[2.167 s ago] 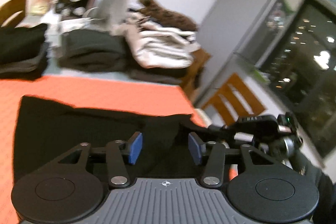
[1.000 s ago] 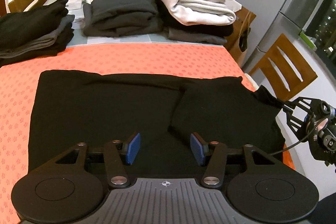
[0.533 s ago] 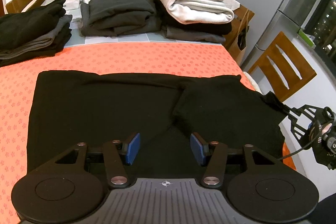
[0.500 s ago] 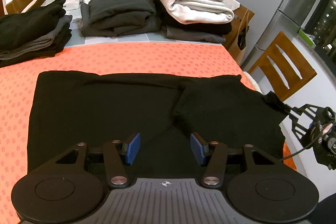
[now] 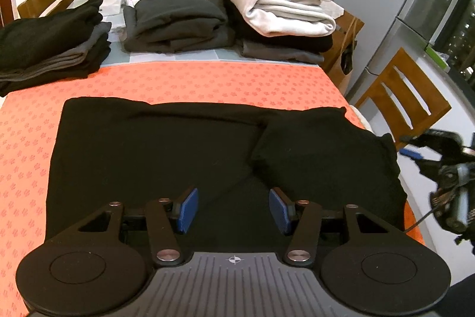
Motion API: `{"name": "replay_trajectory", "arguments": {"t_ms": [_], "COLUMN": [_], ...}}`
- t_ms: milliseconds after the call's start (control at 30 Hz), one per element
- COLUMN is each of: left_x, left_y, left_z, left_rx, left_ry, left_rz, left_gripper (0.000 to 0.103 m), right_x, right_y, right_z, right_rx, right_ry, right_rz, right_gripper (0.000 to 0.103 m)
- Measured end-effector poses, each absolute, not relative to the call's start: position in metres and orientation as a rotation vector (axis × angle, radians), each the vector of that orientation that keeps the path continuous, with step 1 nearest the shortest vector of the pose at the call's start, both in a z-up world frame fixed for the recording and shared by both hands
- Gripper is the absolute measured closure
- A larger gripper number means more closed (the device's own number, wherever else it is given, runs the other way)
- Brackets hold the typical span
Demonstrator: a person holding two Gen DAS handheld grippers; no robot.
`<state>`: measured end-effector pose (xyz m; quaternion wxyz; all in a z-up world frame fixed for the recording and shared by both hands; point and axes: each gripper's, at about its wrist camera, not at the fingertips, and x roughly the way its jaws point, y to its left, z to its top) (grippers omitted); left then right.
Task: Fold clothes
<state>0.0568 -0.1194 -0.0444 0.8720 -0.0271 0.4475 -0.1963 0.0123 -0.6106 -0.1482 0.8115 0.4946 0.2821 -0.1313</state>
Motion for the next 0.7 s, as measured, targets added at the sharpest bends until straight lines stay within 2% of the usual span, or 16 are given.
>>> {"name": "replay_trajectory", "arguments": {"t_ms": [133, 267, 700], "left_x": [0.049, 0.038, -0.025], "left_y": [-0.115, -0.110, -0.100], "left_z": [-0.043, -0.042, -0.043], "left_rx": [-0.059, -0.067, -0.035], "left_ry": [0.927, 0.910, 0.769], "left_rz": [-0.391, -0.377, -0.460], "left_gripper": [0.046, 0.044, 0.027], "right_x": [0.026, 0.027, -0.048], "right_y": [-0.606, -0.599, -0.557], "right_z": [-0.167, -0.160, -0.078], "right_rx": [0.974, 0.905, 0.626], "right_ry": [0.699, 0.710, 0.608], "right_rz": [-0.275, -0.242, -0.054], "right_gripper": [0.071, 0.071, 0.069]}}
